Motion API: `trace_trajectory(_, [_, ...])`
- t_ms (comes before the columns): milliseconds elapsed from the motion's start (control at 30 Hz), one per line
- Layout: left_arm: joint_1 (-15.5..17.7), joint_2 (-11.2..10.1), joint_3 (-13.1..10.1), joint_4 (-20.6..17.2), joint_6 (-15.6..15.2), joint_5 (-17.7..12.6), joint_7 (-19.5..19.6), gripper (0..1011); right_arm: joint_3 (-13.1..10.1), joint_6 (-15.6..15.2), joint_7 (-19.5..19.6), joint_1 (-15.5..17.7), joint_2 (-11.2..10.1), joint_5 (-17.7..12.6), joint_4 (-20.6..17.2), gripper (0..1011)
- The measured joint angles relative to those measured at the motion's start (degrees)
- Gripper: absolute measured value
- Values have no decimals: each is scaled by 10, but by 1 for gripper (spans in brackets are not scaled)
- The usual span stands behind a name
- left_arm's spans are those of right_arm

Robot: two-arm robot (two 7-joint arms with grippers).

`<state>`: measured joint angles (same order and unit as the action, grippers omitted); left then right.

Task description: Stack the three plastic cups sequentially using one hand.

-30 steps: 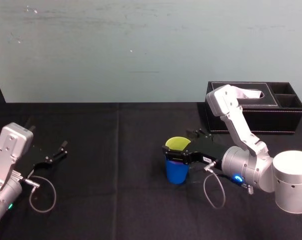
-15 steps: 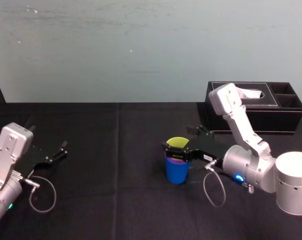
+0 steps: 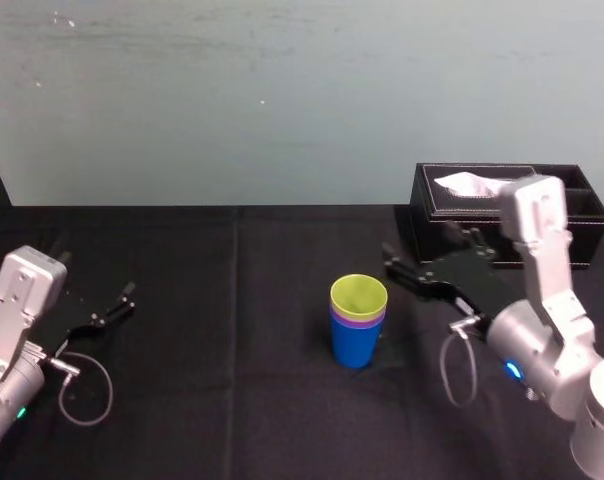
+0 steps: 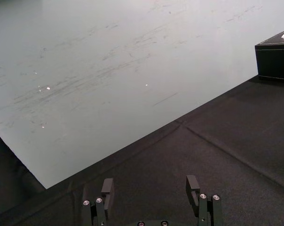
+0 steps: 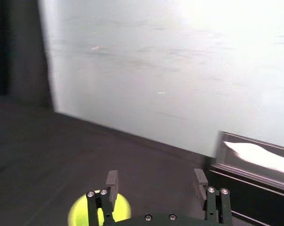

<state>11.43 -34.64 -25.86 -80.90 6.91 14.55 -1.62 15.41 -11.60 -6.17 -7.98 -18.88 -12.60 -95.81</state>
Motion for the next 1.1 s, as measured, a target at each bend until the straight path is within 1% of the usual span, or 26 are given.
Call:
trace_trajectory(33, [0, 0, 0, 0, 0, 0, 0, 1000, 0, 0, 0, 0, 0, 0, 0, 1002])
trace_trajectory(133, [0, 0, 0, 0, 0, 0, 0, 1000, -20, 15, 39, 25, 10, 17, 0, 1002])
trace_trajectory(233, [0, 0, 0, 0, 0, 0, 0, 1000, -34, 22, 64, 40, 17, 29, 6, 1002])
trace_trajectory(333, [0, 0, 0, 0, 0, 0, 0, 1000, -42, 25, 79, 49, 23, 37, 11, 1002])
trace_trajectory(367, [0, 0, 0, 0, 0, 0, 0, 1000, -46, 27, 92, 56, 27, 46, 14, 1002])
trace_trajectory(467, [0, 0, 0, 0, 0, 0, 0, 1000, -49, 31, 116, 69, 36, 66, 21, 1002])
trace_trajectory(567, [0, 0, 0, 0, 0, 0, 0, 1000, -48, 32, 129, 77, 44, 80, 27, 1002])
trace_trajectory(733, [0, 0, 0, 0, 0, 0, 0, 1000, -45, 31, 131, 82, 53, 89, 35, 1002])
trace_trajectory(833, [0, 0, 0, 0, 0, 0, 0, 1000, -44, 28, 124, 82, 54, 89, 36, 1002])
trace_trajectory(1100, [0, 0, 0, 0, 0, 0, 0, 1000, -45, 28, 124, 82, 53, 89, 35, 1002])
